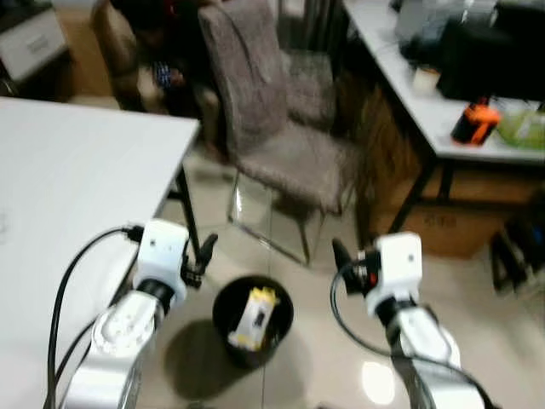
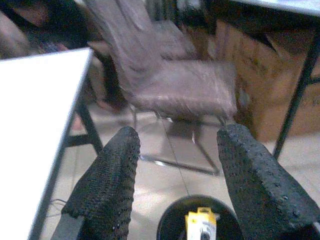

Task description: Picking trash to rubbish bin

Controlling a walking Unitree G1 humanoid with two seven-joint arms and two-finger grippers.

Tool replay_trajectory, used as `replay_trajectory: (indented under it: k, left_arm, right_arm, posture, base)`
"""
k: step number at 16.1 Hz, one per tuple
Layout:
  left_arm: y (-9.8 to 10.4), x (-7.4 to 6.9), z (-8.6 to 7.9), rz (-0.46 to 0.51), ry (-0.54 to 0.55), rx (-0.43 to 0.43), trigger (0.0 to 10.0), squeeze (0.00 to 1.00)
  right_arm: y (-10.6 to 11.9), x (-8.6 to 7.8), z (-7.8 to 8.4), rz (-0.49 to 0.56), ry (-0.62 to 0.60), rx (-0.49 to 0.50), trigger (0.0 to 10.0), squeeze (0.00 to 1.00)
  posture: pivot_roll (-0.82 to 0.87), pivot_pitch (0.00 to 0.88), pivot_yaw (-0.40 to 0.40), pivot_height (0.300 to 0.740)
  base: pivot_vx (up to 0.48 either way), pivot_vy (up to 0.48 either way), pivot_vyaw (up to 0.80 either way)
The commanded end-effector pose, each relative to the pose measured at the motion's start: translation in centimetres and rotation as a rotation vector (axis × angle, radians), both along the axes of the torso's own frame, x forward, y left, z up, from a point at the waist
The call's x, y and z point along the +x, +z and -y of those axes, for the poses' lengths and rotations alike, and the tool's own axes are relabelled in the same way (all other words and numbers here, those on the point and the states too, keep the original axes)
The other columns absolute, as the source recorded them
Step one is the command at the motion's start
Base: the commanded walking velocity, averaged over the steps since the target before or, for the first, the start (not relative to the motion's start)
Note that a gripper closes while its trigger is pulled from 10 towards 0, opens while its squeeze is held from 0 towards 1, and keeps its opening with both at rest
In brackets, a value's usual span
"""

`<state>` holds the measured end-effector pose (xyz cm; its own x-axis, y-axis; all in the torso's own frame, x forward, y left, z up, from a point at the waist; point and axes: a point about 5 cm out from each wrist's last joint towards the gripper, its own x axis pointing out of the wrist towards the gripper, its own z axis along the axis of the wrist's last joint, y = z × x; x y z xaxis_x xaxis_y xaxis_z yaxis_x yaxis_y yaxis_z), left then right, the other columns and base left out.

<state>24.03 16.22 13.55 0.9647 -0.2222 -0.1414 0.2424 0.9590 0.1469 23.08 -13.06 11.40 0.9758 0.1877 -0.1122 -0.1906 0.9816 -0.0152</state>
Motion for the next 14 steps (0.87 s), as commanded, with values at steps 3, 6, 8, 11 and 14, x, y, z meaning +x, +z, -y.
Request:
replay_trajectory:
  k: [3,6,8,11,14]
  left_arm:
    - [0.11,0.02,-0.1,-0.001,0.011,0.001,10.0,0.0]
    - [0.42,0.18,-0.43,0.013,0.026,0.008,10.0,0.0]
    - [0.45,0.18,-0.43,0.015,0.029,0.009,10.0,0.0]
    - [0.51,0.16,-0.44,0.017,0.032,0.013,10.0,0.0]
    - [0.57,0.08,-0.57,0.019,0.034,0.016,10.0,0.0]
  right_arm:
    - [0.57,0.19,0.27,0.018,-0.011,-0.002,10.0,0.0]
    - [0.84,0.28,0.2,0.049,-0.023,-0.013,10.0,0.0]
    - [0.99,0.4,0.17,0.058,-0.026,-0.008,10.0,0.0]
    - [1.03,0.42,0.07,0.061,-0.021,-0.008,10.0,0.0]
    - [0.9,0.33,-0.05,0.06,-0.013,-0.009,10.0,0.0]
  posture:
    - [-0.04,0.0,-0.03,0.74]
    - [-0.04,0.0,-0.03,0.74]
    - [-0.04,0.0,-0.031,0.74]
    - [-0.04,0.0,-0.032,0.74]
    - [-0.03,0.0,-0.034,0.74]
  base:
    - [-0.316,0.0,0.0]
    - [-0.315,0.0,0.0]
    - [-0.315,0.0,0.0]
    - [-0.312,0.0,0.0]
    - [-0.31,0.0,0.0]
